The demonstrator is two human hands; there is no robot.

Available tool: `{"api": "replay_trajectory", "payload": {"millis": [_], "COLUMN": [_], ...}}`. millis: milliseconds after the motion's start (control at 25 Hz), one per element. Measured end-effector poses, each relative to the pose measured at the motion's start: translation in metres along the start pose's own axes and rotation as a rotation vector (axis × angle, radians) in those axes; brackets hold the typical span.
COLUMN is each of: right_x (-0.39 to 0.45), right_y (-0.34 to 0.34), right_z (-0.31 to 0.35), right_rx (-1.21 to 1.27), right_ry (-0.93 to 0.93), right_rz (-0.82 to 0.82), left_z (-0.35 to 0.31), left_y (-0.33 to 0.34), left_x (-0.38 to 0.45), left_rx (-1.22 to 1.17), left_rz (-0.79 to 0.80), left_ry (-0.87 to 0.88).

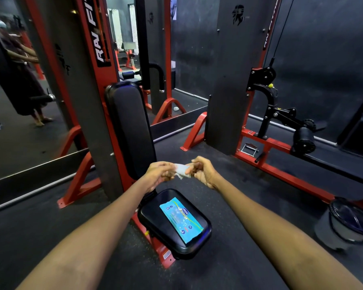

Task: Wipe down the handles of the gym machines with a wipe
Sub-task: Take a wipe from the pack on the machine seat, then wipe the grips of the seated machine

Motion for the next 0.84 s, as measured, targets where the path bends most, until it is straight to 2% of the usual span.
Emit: {"api": "replay_trajectory", "payload": {"millis": [120,160,320,480,600,720,840], "right_x": [0.004,0.005,0.01,0.016,0.016,0.021,0.026], "right_y": [0.005,0.01,0.038,0.064,0.101,0.144,0.188], "right_z": [0.0,-0.003,-0.019,-0.031,-0.042,-0.053,-0.056], "right_rx": [-0.251,-0.258,-0.192,-0.008,0.037,-0.172,-0.51], "right_ry": [-0.039,-0.014,0.092,0.129,0.172,0.141,-0.027], "right_rz": [-0.05,-0.032,0.098,0.097,0.153,0.176,0.206], "left_z": [-0.002,-0.003,-0.005,-0.004,0.0,0.012,0.026], "left_y": [-0.01,-0.015,-0.033,-0.053,-0.084,-0.14,-0.202], "left_x": [-0.007,-0.01,-0.023,-0.038,-0.059,-0.087,-0.125], "left_rx": [0.096,0.096,0.113,0.084,0.102,0.215,0.501], "left_rz": [-0.012,-0.027,-0.084,-0.172,-0.314,-0.535,-0.739], "left_ry": [0.057,0.078,0.102,0.131,0.161,0.155,0.054]}}
Point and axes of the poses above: each hand's wrist, its own x-axis towards the middle knuckle, its own y-axis out of the palm, z = x × y, the point moved 6 cm from there along x, towards the middle knuckle, and after that the axes turned 4 degrees about -y, right-handed, at the moved point
